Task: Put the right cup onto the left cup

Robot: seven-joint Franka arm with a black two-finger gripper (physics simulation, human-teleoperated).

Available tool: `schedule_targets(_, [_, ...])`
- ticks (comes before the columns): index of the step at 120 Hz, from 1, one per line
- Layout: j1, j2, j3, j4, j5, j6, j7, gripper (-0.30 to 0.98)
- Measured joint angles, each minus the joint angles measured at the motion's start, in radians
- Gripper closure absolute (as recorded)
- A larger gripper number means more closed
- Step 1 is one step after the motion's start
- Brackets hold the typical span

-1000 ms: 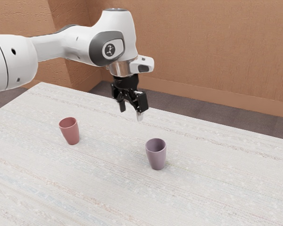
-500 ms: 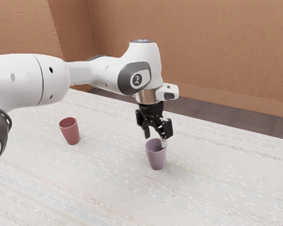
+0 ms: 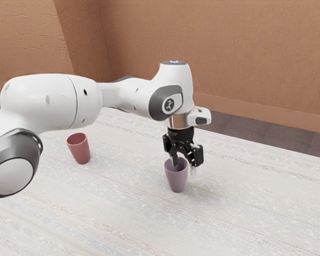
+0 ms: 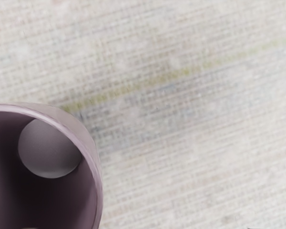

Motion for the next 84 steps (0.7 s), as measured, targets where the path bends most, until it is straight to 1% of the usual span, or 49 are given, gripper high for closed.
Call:
schedule_targets(70, [0.015,0.103,0.001,0.086,0.006,0.003,0.0,0.18])
schedule_targets(84, [0.017,0.114,0.001,0.101,0.009,0.003,0.0,0.24])
